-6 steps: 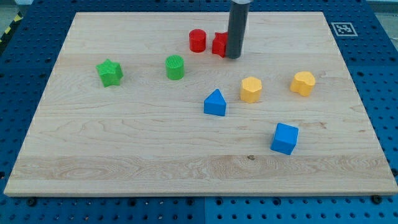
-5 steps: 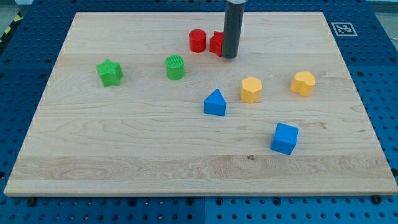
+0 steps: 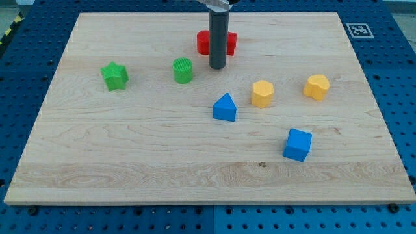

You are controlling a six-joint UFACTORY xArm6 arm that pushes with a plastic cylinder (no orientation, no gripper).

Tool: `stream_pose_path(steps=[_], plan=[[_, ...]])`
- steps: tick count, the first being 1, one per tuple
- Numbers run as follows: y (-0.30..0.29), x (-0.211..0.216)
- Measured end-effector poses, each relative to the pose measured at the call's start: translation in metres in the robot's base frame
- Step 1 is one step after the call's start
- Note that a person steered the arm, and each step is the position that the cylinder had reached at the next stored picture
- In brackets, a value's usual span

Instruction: Move your arm closer to the yellow heart

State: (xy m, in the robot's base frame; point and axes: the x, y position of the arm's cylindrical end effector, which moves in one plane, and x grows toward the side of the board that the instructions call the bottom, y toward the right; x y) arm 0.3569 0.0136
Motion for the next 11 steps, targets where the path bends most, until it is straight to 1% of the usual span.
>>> stream_pose_path(steps=[4, 7, 8, 9, 11], plan=[[0.004, 0.001], [0.080, 0.003], [0.121, 0.004], [0.146, 0.004], [0.147, 0.003]])
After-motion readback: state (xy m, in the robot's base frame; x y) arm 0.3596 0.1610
